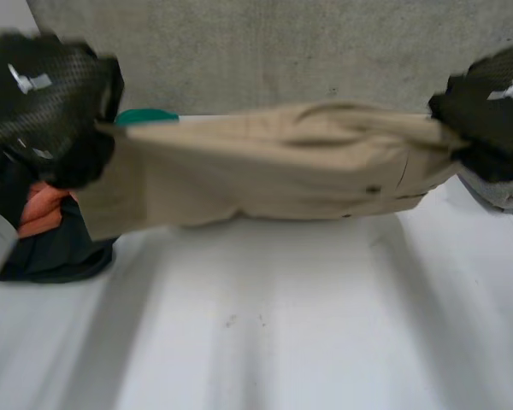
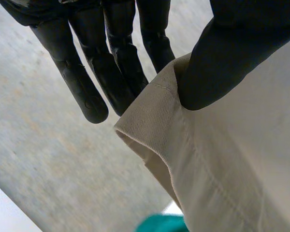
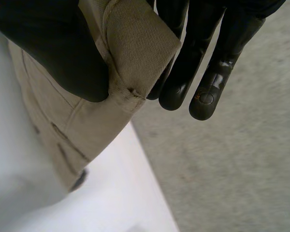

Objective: Fold the laundry.

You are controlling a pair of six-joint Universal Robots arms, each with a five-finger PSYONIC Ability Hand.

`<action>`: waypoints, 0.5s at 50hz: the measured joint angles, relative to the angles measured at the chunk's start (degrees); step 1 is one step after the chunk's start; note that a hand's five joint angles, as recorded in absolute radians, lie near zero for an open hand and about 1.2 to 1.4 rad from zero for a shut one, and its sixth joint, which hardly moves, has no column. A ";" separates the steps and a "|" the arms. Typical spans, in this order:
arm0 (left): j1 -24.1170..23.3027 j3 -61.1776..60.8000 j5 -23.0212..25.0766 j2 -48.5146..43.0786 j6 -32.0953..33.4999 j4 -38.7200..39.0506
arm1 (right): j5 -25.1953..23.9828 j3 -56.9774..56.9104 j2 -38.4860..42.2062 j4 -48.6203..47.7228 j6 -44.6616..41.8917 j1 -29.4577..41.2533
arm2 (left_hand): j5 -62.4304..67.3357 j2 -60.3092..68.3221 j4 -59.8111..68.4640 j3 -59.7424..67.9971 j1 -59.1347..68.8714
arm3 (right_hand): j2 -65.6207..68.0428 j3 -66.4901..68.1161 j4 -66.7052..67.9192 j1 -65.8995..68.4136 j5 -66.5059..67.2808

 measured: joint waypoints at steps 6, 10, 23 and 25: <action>-0.01 5.83 0.67 -2.68 -0.19 -1.66 | 0.31 -7.04 3.33 2.96 0.15 -0.59 | 0.00 0.00 0.01 0.05 0.00 | 0.00 0.00 0.00 0.00 0.00; 0.30 7.67 2.49 -10.08 -0.20 -1.56 | 0.41 -8.55 8.33 3.38 0.00 -0.24 | 0.00 0.00 0.02 0.05 0.00 | 0.00 0.00 0.00 0.00 0.00; 1.97 30.63 4.95 -44.67 2.08 2.60 | 5.97 -23.74 36.47 -4.22 0.50 4.86 | 0.00 0.05 0.22 0.10 0.00 | 0.00 0.00 0.01 0.00 0.00; 2.74 37.02 4.93 -48.83 3.40 6.19 | 7.36 -26.49 39.18 -8.54 1.03 5.25 | 0.00 0.07 0.22 0.11 0.00 | 0.00 0.00 0.01 0.00 0.00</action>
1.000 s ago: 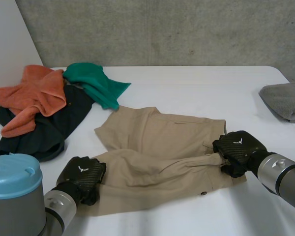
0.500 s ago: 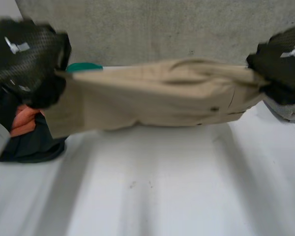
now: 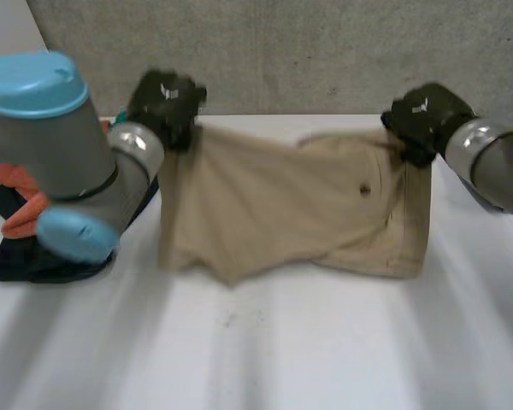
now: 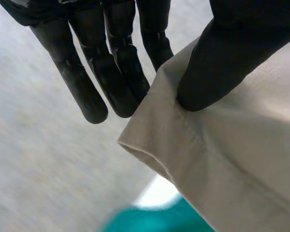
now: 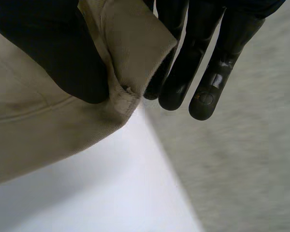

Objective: Fold the laundry.

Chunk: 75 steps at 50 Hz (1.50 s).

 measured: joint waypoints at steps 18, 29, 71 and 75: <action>0.69 15.32 -0.66 -4.75 3.72 35.77 | 8.50 -10.70 5.04 -48.43 11.69 2.05 | 0.00 0.04 0.02 0.08 0.00 | 0.22 0.00 0.07 0.00 0.00; -0.23 -10.56 -0.44 -1.33 3.68 32.63 | 6.94 1.24 5.92 -34.51 11.67 2.32 | 0.00 0.06 0.03 0.09 0.00 | 0.22 0.00 0.08 0.09 0.00; -17.20 -54.68 -9.46 31.87 -4.73 -17.35 | 2.52 48.52 -17.57 11.28 -20.36 -6.15 | -33.26 -36.46 -35.73 -34.61 -37.24 | 0.22 0.00 0.08 0.10 0.00; -15.66 -51.22 -9.32 32.28 -4.81 -17.60 | 0.89 48.56 -17.73 10.50 -20.01 -6.34 | -52.69 -54.57 -55.04 -54.16 -52.15 | 0.22 0.00 0.08 0.10 0.01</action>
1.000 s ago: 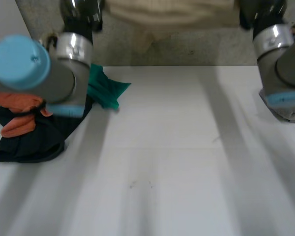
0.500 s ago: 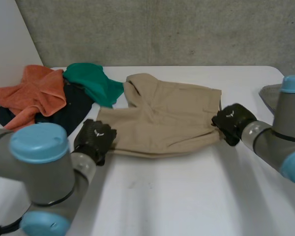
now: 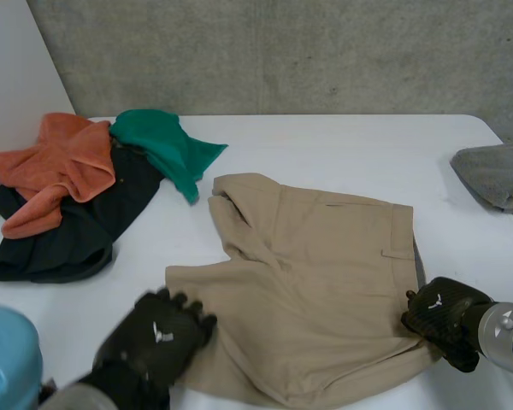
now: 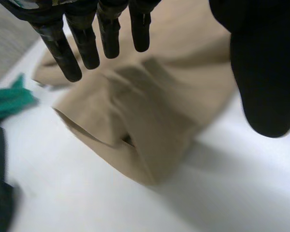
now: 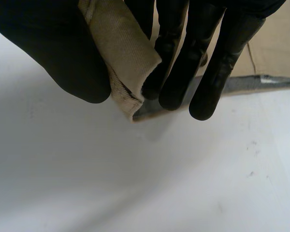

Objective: Fold the laundry.

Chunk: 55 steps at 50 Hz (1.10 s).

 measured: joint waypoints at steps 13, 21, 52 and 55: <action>16.25 16.10 17.36 -10.54 0.43 12.02 | -3.62 -0.66 -0.12 -2.55 3.40 0.26 | 9.71 8.98 9.26 8.86 10.40 | 0.00 0.00 0.00 0.30 0.28; 21.08 29.88 28.13 -28.55 0.59 18.57 | -3.76 -0.65 -0.04 -4.03 5.22 0.35 | 17.27 16.36 16.89 16.38 17.19 | 0.00 0.00 0.00 0.30 0.45; 20.92 49.79 33.73 -54.43 6.09 23.39 | -3.70 0.28 0.15 -4.72 6.88 0.13 | 49.85 49.92 50.24 49.55 51.94 | 0.00 0.00 0.00 0.30 0.45; 20.70 49.28 31.63 -53.94 7.34 23.44 | -3.70 0.29 0.15 -4.76 6.94 0.11 | 52.48 54.11 54.58 53.74 52.70 | 0.00 0.00 0.00 0.30 0.45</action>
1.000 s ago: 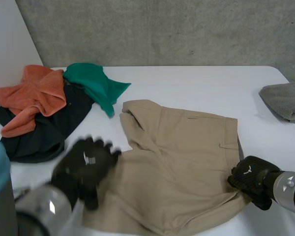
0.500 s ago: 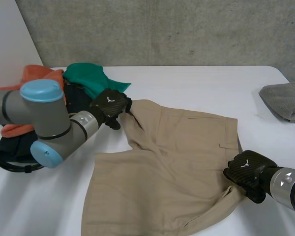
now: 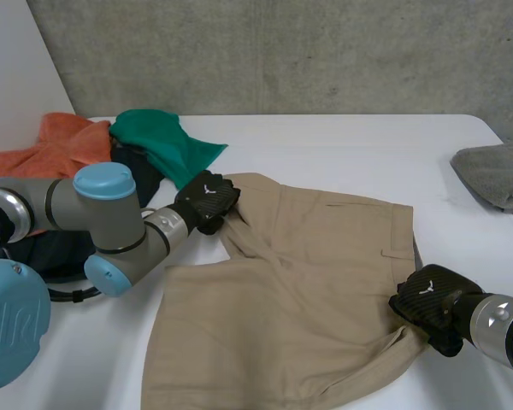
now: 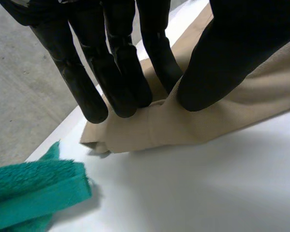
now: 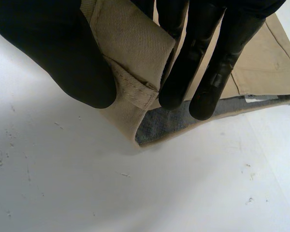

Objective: Fold the laundry.

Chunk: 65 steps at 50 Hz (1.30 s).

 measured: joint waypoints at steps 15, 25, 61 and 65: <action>-0.47 -11.22 -10.95 7.50 6.24 0.05 | -0.01 0.04 0.01 -0.35 0.08 0.17 | 0.00 0.28 0.23 0.25 0.00 | 0.00 0.00 0.00 0.00 0.00; -0.16 -17.32 -12.67 12.11 5.84 -0.02 | 0.00 0.04 0.31 -0.96 0.14 0.18 | -2.37 -3.71 -3.27 -3.71 -2.82 | 0.00 0.00 0.00 0.00 0.00; 0.48 -8.30 -8.33 7.19 1.76 -3.83 | -0.12 0.36 0.37 -1.60 0.14 0.06 | -27.35 -29.41 -29.91 -29.01 -27.16 | 0.00 0.00 0.00 0.00 0.00; 0.52 -9.16 -8.58 7.43 2.00 -3.95 | -0.16 0.37 0.35 -1.60 0.14 0.10 | -22.19 -24.05 -24.55 -23.77 -21.38 | 0.00 0.00 0.00 0.00 0.00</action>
